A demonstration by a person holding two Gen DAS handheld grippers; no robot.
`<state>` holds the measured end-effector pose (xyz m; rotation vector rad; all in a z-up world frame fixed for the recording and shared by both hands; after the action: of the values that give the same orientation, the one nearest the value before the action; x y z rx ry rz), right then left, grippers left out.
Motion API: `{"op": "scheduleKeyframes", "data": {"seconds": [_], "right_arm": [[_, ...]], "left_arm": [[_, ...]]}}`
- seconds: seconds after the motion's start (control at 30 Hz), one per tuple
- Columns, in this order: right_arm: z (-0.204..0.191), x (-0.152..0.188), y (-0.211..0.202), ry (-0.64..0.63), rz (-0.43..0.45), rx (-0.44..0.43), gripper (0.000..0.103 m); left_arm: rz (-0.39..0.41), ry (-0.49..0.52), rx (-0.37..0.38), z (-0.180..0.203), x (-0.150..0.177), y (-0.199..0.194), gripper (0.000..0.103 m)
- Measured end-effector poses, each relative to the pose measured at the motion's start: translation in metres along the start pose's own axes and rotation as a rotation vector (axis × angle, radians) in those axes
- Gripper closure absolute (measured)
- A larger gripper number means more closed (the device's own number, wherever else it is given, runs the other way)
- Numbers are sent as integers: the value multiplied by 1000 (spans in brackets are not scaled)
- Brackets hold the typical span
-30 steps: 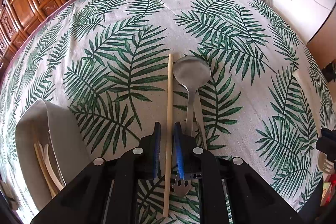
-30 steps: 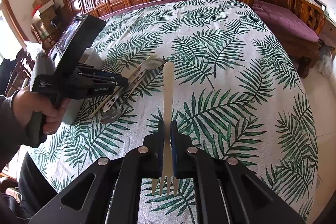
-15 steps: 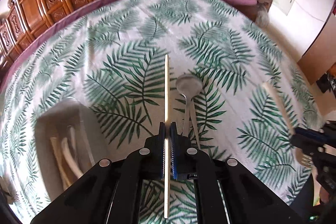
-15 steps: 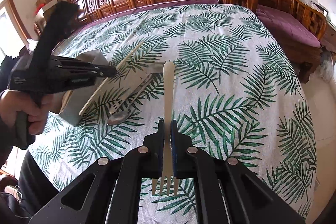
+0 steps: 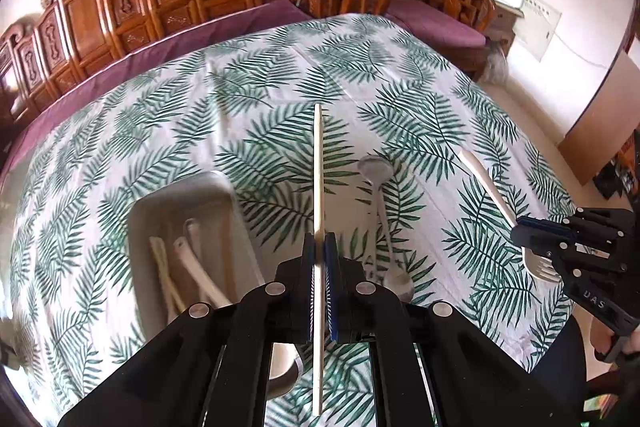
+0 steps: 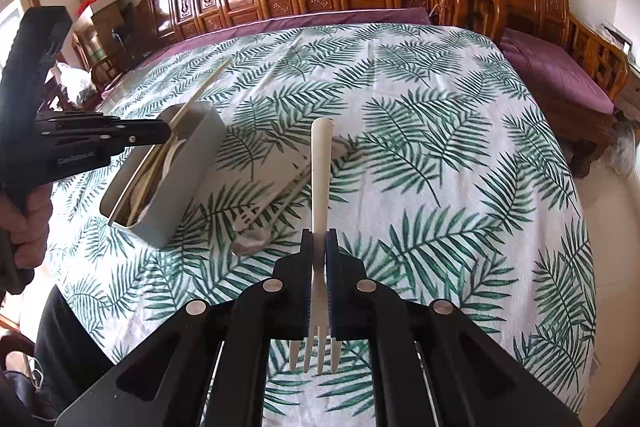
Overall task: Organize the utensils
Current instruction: 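Carry the chopstick and the white fork toward the grey tray with both grippers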
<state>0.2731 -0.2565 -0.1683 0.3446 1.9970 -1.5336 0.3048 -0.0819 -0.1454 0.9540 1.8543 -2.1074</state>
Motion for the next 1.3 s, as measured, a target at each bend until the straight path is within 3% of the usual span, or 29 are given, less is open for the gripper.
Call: {"op": "scheduleKeyframes", "data": {"seconds": [0.6, 1.0, 1.3], "right_arm": [[-71, -29, 14, -73, -13, -49, 96], [-111, -51, 27, -129, -19, -82, 96], [-133, -56, 41, -162, -37, -98, 96]], "left_arm": [[14, -166, -46, -93, 20, -9, 99], [-17, -230, -40, -117, 34, 10, 99], [-2, -217, -52, -122, 42, 5, 98]]}}
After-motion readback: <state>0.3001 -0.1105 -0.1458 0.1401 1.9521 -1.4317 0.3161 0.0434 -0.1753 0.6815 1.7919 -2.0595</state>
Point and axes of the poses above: each gripper's, at about its wrist camera, not at the fingertips, and y roughly the way its jaws point, z to its right, x to its underside, the point moved 2 cm from there along y, roughly the way its jaws point, and after that the axes turned 1 degree about z, right-handed, at the moved point
